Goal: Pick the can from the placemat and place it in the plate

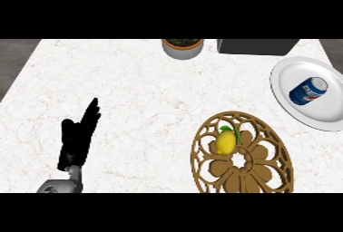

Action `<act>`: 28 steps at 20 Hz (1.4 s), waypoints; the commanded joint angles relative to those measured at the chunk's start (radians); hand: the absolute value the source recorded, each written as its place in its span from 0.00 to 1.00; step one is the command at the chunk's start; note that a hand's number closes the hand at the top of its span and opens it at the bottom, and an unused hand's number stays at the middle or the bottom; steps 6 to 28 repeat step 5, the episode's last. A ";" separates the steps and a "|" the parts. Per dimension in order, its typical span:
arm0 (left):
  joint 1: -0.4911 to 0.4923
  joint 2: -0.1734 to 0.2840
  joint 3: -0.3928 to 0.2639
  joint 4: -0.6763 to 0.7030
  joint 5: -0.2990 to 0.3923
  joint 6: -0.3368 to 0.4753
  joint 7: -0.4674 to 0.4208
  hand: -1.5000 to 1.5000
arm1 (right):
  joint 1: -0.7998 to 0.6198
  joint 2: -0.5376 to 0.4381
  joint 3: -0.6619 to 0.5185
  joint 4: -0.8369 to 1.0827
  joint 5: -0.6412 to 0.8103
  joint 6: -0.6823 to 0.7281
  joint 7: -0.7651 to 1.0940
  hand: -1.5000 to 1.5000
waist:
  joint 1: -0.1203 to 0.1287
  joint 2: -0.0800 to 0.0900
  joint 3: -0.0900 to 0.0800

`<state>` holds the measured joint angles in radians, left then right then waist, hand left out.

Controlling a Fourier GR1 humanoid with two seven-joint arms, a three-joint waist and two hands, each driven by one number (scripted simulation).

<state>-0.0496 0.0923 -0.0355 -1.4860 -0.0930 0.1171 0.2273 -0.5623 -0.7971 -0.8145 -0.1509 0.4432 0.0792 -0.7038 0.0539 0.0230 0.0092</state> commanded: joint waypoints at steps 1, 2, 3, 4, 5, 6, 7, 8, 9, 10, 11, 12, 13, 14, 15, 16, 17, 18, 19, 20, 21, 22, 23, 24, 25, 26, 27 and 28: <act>0.020 0.004 0.013 0.009 0.013 -0.010 -0.032 0.50 | 0.002 -0.044 0.001 0.005 0.002 0.016 0.033 0.00 | 0.009 0.005 0.001; 0.011 -0.007 -0.003 0.001 -0.003 0.005 -0.001 0.50 | 0.030 -0.003 0.000 0.007 0.001 -0.016 -0.004 0.00 | 0.002 0.003 0.001; 0.005 -0.025 -0.025 -0.002 -0.012 0.008 -0.009 0.50 | 0.017 -0.040 -0.008 0.009 -0.006 0.014 0.022 0.00 | 0.004 0.006 0.003; -0.015 0.007 0.020 0.009 0.008 -0.002 -0.019 0.50 | 0.051 -0.006 0.000 0.006 0.001 -0.024 -0.015 0.00 | -0.003 0.004 0.001; 0.012 -0.001 0.002 -0.013 0.014 -0.014 -0.004 0.50 | 0.018 0.006 0.011 -0.001 0.013 -0.076 0.020 0.00 | 0.010 0.002 0.001; 0.012 -0.001 0.002 -0.013 0.014 -0.014 -0.004 0.50 | 0.018 0.006 0.011 -0.001 0.013 -0.076 0.020 0.00 | 0.010 0.002 0.001; 0.012 -0.001 0.002 -0.013 0.014 -0.014 -0.004 0.50 | 0.018 0.006 0.011 -0.001 0.013 -0.076 0.020 0.00 | 0.010 0.002 0.001; 0.012 -0.001 0.002 -0.013 0.014 -0.014 -0.004 0.50 | 0.018 0.006 0.011 -0.001 0.013 -0.076 0.020 0.00 | 0.010 0.002 0.001; 0.012 -0.001 0.002 -0.013 0.014 -0.014 -0.004 0.50 | 0.018 0.006 0.011 -0.001 0.013 -0.076 0.020 0.00 | 0.010 0.002 0.001; 0.012 -0.001 0.002 -0.013 0.014 -0.014 -0.004 0.50 | 0.018 0.006 0.011 -0.001 0.013 -0.076 0.020 0.00 | 0.010 0.002 0.001; 0.012 -0.001 0.002 -0.013 0.014 -0.014 -0.004 0.50 | 0.018 0.006 0.011 -0.001 0.013 -0.076 0.020 0.00 | 0.010 0.002 0.001; 0.012 -0.001 0.002 -0.013 0.014 -0.014 -0.004 0.50 | 0.018 0.006 0.011 -0.001 0.013 -0.076 0.020 0.00 | 0.010 0.002 0.001; 0.012 -0.001 0.002 -0.013 0.014 -0.014 -0.004 0.50 | 0.018 0.006 0.011 -0.001 0.013 -0.076 0.020 0.00 | 0.010 0.002 0.001; 0.012 -0.001 0.002 -0.013 0.014 -0.014 -0.004 0.50 | 0.018 0.006 0.011 -0.001 0.013 -0.076 0.020 0.00 | 0.010 0.002 0.001; 0.012 -0.001 0.002 -0.013 0.014 -0.014 -0.004 0.50 | 0.018 0.006 0.011 -0.001 0.013 -0.076 0.020 0.00 | 0.010 0.002 0.001; 0.012 -0.001 0.002 -0.013 0.014 -0.014 -0.004 0.50 | 0.018 0.006 0.011 -0.001 0.013 -0.076 0.020 0.00 | 0.010 0.002 0.001; 0.012 -0.001 0.002 -0.013 0.014 -0.014 -0.004 0.50 | 0.018 0.006 0.011 -0.001 0.013 -0.076 0.020 0.00 | 0.010 0.002 0.001; 0.012 -0.001 0.002 -0.013 0.014 -0.014 -0.004 0.50 | 0.018 0.006 0.011 -0.001 0.013 -0.076 0.020 0.00 | 0.010 0.002 0.001; 0.012 -0.001 0.002 -0.013 0.014 -0.014 -0.004 0.50 | 0.018 0.006 0.011 -0.001 0.013 -0.076 0.020 0.00 | 0.010 0.002 0.001; 0.012 -0.001 0.002 -0.013 0.014 -0.014 -0.004 0.50 | 0.018 0.006 0.011 -0.001 0.013 -0.076 0.020 0.00 | 0.010 0.002 0.001; 0.012 -0.001 0.002 -0.013 0.014 -0.014 -0.004 0.50 | 0.018 0.006 0.011 -0.001 0.013 -0.076 0.020 0.00 | 0.010 0.002 0.001; 0.012 -0.001 0.002 -0.013 0.014 -0.014 -0.004 0.50 | 0.018 0.006 0.011 -0.001 0.013 -0.076 0.020 0.00 | 0.010 0.002 0.001; 0.012 -0.001 0.002 -0.013 0.014 -0.014 -0.004 0.50 | 0.018 0.006 0.011 -0.001 0.013 -0.076 0.020 0.00 | 0.010 0.002 0.001; 0.012 -0.001 0.002 -0.013 0.014 -0.014 -0.004 0.50 | 0.018 0.006 0.011 -0.001 0.013 -0.076 0.020 0.00 | 0.010 0.002 0.001; 0.012 -0.001 0.002 -0.013 0.014 -0.014 -0.004 0.50 | 0.018 0.006 0.011 -0.001 0.013 -0.076 0.020 0.00 | 0.010 0.002 0.001; 0.012 -0.001 0.002 -0.013 0.014 -0.014 -0.004 0.50 | 0.018 0.006 0.011 -0.001 0.013 -0.076 0.020 0.00 | 0.010 0.002 0.001; 0.012 -0.001 0.002 -0.013 0.014 -0.014 -0.004 0.50 | 0.018 0.006 0.011 -0.001 0.013 -0.076 0.020 0.00 | 0.010 0.002 0.001; 0.012 -0.001 0.002 -0.013 0.014 -0.014 -0.004 0.50 | 0.018 0.006 0.011 -0.001 0.013 -0.076 0.020 0.00 | 0.010 0.002 0.001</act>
